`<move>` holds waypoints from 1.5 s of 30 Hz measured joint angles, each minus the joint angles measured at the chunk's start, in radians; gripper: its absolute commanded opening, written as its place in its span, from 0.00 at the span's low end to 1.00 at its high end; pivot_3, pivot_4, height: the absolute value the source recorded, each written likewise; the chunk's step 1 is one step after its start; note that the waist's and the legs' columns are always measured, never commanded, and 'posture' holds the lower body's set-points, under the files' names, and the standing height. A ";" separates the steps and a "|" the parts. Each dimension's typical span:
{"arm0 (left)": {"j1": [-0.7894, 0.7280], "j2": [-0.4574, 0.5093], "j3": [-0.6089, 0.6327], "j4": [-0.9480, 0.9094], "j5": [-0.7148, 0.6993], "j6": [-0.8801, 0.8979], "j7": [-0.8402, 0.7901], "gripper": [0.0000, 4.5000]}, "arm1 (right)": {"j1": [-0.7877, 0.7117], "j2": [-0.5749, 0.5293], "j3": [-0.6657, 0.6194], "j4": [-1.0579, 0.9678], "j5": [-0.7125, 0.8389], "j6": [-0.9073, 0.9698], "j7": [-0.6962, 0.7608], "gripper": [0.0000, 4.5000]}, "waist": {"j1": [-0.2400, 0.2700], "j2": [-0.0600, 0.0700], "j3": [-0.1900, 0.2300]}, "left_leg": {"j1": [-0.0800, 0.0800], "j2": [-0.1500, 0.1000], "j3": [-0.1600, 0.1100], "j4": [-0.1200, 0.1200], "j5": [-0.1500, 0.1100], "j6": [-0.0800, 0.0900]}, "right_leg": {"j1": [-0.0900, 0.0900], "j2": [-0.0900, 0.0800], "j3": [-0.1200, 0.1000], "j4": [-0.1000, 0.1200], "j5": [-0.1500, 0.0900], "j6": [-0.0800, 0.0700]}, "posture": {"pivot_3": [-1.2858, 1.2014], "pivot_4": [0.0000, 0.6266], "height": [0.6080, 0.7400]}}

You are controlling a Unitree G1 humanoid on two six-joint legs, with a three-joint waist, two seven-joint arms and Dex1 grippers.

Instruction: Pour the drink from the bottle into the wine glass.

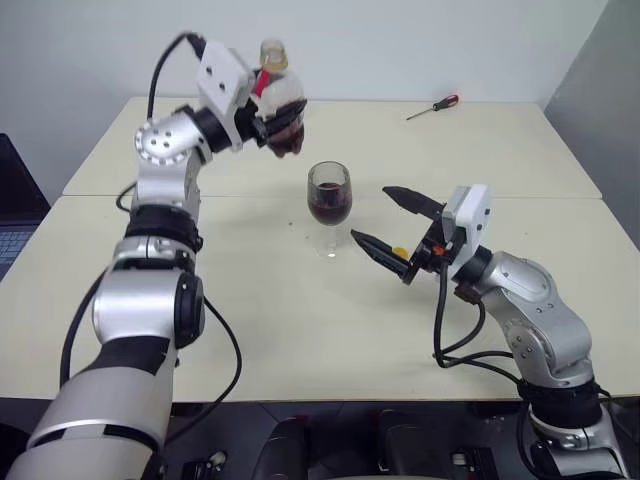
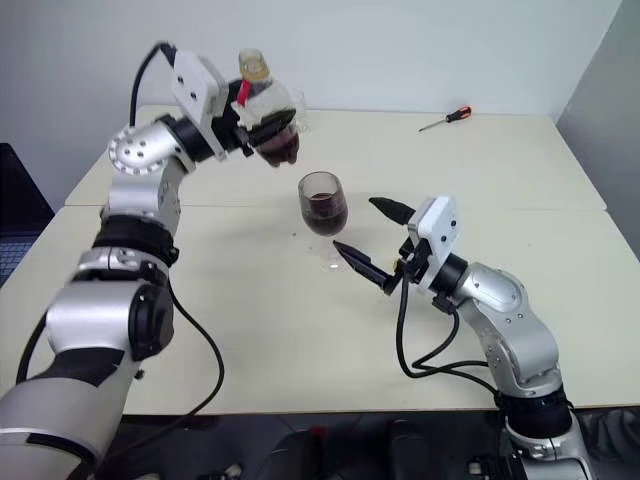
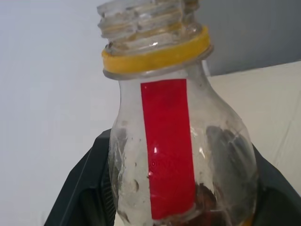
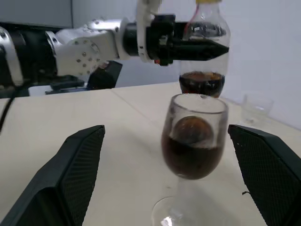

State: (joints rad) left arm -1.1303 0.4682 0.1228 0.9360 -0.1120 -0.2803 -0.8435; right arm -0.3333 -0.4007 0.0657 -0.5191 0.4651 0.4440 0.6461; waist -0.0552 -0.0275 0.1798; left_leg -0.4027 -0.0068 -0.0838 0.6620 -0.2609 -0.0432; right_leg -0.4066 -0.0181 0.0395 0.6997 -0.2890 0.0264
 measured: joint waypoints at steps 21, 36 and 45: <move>0.592 0.055 0.297 -0.384 -0.076 0.168 0.548 0.57 | 0.244 -0.061 -0.028 -0.225 0.107 0.076 -0.083 1.00 | 0.041 -0.009 -0.006 | 0.001 -0.001 0.000 0.002 0.000 0.000 | 0.003 -0.002 0.000 -0.001 0.000 0.000 | 0.52 0.24 1.00; 0.373 0.118 0.252 0.124 -0.036 -0.044 0.527 0.72 | 0.198 -0.053 -0.026 -0.220 0.109 0.094 -0.134 1.00 | 0.034 -0.012 -0.008 | 0.002 -0.001 0.002 0.001 0.000 0.000 | 0.003 0.000 -0.002 -0.001 0.000 0.000 | 0.52 0.24 1.00; 0.351 0.117 0.217 0.157 -0.026 -0.055 0.525 1.00 | 0.181 -0.053 -0.028 -0.191 0.108 0.096 -0.145 1.00 | 0.028 -0.012 -0.008 | 0.002 -0.001 0.001 0.000 0.000 0.000 | 0.003 0.000 -0.001 -0.001 0.000 0.000 | 0.52 0.24 1.00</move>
State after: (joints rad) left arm -0.7794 0.5852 0.3403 1.0926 -0.1384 -0.3355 -0.3190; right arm -0.1524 -0.4534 0.0380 -0.7105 0.5735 0.5403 0.5012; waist -0.0276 -0.0392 0.1719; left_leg -0.4010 -0.0075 -0.0824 0.6624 -0.2613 -0.0428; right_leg -0.4041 -0.0184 0.0381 0.6991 -0.2889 0.0263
